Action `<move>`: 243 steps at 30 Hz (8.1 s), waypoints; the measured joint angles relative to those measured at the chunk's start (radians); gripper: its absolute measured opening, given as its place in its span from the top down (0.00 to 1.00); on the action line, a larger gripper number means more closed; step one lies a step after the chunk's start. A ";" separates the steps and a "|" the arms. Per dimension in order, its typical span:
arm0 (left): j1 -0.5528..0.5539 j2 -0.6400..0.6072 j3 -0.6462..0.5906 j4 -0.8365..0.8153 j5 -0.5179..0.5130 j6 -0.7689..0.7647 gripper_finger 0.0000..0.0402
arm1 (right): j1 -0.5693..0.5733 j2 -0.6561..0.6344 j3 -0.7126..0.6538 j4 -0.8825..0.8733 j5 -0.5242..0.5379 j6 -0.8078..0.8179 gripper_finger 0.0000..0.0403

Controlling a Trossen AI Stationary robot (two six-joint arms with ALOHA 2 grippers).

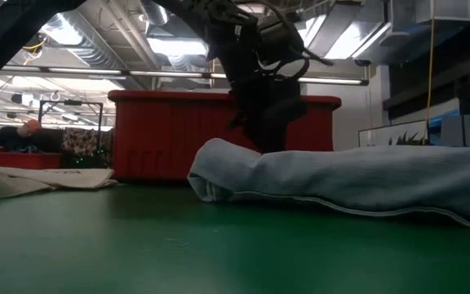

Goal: Fold Laundry from Bin
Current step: Fold the light blue jeans

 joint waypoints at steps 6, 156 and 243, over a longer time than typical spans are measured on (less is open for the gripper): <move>0.000 -0.001 0.005 0.003 0.001 0.000 0.67 | 0.000 -0.022 0.090 -0.182 0.139 -0.004 0.50; -0.231 -0.136 -0.318 0.087 0.194 0.094 0.73 | -0.060 0.197 0.090 -0.012 0.077 -0.050 0.50; -0.429 -0.490 0.185 -0.717 -0.050 -0.060 0.73 | -0.651 0.313 0.046 0.734 -0.317 -0.373 0.50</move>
